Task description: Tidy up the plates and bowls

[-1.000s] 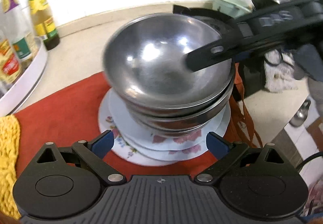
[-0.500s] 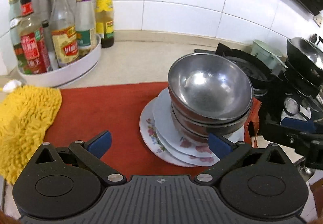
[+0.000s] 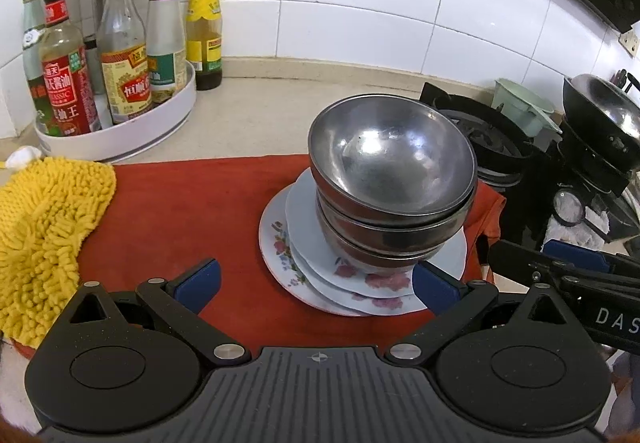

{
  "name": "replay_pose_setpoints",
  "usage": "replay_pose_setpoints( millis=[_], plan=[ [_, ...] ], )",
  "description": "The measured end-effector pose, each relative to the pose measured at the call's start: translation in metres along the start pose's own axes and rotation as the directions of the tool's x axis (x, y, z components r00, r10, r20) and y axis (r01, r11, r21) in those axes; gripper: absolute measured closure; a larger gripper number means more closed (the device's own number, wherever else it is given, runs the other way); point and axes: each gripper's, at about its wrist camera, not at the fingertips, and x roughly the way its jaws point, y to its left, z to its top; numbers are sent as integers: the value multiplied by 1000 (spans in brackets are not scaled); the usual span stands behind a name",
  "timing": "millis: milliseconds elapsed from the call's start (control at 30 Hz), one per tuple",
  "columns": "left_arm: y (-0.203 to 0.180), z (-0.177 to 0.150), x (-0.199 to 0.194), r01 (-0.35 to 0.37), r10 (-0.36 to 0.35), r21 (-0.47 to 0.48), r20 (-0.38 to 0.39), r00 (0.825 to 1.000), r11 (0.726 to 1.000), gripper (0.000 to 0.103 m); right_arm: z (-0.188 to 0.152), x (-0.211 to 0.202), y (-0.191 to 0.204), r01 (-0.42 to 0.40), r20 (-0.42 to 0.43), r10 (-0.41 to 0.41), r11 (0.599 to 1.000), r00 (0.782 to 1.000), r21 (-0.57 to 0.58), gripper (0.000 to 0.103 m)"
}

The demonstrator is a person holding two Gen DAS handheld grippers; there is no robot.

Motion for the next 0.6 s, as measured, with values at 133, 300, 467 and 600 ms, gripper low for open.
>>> replay_pose_setpoints(
  millis=[133,300,467,600],
  plan=[
    [-2,-2,-1,-23,23,13,2,1000,1000,2,-2,2,-2,4,-9,-4,1000,1000,9,33],
    [-5,-2,-2,-50,50,39,10,999,998,2,-3,5,-4,-5,-26,6,1000,1000,24,33],
    [-5,-2,-4,-66,66,43,20,998,997,2,-2,5,-2,-8,-25,8,1000,1000,16,33],
    [-4,-3,-5,-73,72,37,28,997,997,2,-1,5,0,-13,-24,14,1000,1000,8,33]
  ],
)
